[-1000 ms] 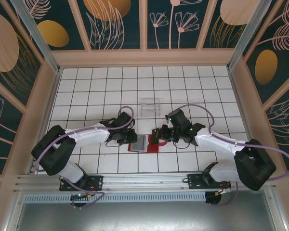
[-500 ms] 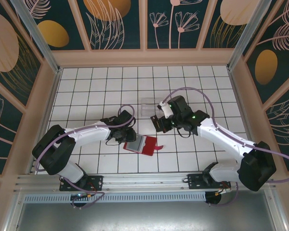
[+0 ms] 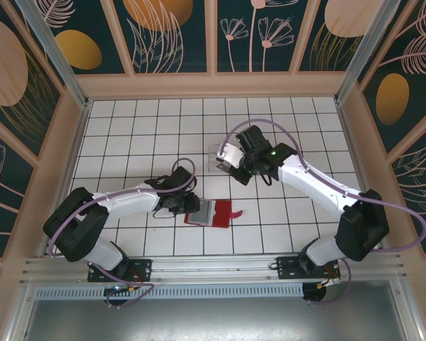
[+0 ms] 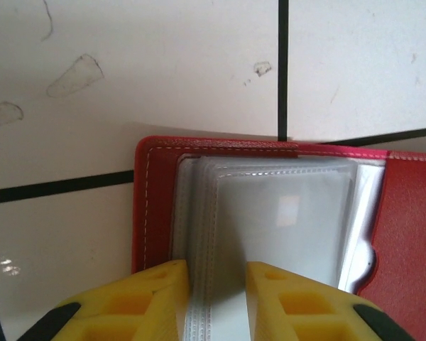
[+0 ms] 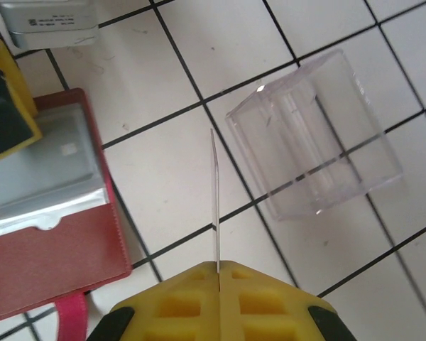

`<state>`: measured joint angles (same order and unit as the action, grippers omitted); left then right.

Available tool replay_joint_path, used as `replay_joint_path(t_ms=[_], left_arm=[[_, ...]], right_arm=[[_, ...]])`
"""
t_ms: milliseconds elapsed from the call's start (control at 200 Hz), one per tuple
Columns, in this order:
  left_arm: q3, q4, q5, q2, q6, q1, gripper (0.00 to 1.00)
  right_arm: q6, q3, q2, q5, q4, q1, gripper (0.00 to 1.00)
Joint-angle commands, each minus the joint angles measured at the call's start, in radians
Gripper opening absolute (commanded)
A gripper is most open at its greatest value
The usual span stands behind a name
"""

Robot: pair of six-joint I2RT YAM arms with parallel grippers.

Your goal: Take the credit cards out of the card holder

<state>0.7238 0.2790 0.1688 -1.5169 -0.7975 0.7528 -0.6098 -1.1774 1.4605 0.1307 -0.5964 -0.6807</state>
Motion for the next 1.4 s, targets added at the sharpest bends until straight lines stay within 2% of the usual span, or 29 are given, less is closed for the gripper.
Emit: replay_joint_path(t_ms=[0, 150, 385, 581, 1111, 1396], left_arm=[[-0.034, 0.022, 0.034, 0.014, -0.025, -0.001, 0.29], [-0.025, 0.029, 0.025, 0.031, -0.037, -0.001, 0.28], [0.011, 0.063, -0.049, 0.059, -0.054, -0.001, 0.28], [0.02, 0.063, -0.082, 0.076, -0.063, -0.013, 0.28], [-0.014, 0.058, -0.08, 0.122, -0.03, -0.12, 0.28], [-0.013, 0.049, -0.071, 0.111, -0.021, -0.14, 0.27]], right_arm=[[-0.119, -0.057, 0.035, -0.009, -0.035, 0.01, 0.0], [-0.187, -0.139, 0.106, -0.001, -0.098, 0.016, 0.0], [-0.295, -0.281, 0.205, 0.051, -0.221, 0.033, 0.0], [-0.348, -0.411, 0.329, 0.021, -0.326, 0.059, 0.0], [-0.41, -0.812, 0.66, 0.015, -0.536, 0.085, 0.0], [-0.422, -0.842, 0.728, 0.023, -0.557, 0.098, 0.0]])
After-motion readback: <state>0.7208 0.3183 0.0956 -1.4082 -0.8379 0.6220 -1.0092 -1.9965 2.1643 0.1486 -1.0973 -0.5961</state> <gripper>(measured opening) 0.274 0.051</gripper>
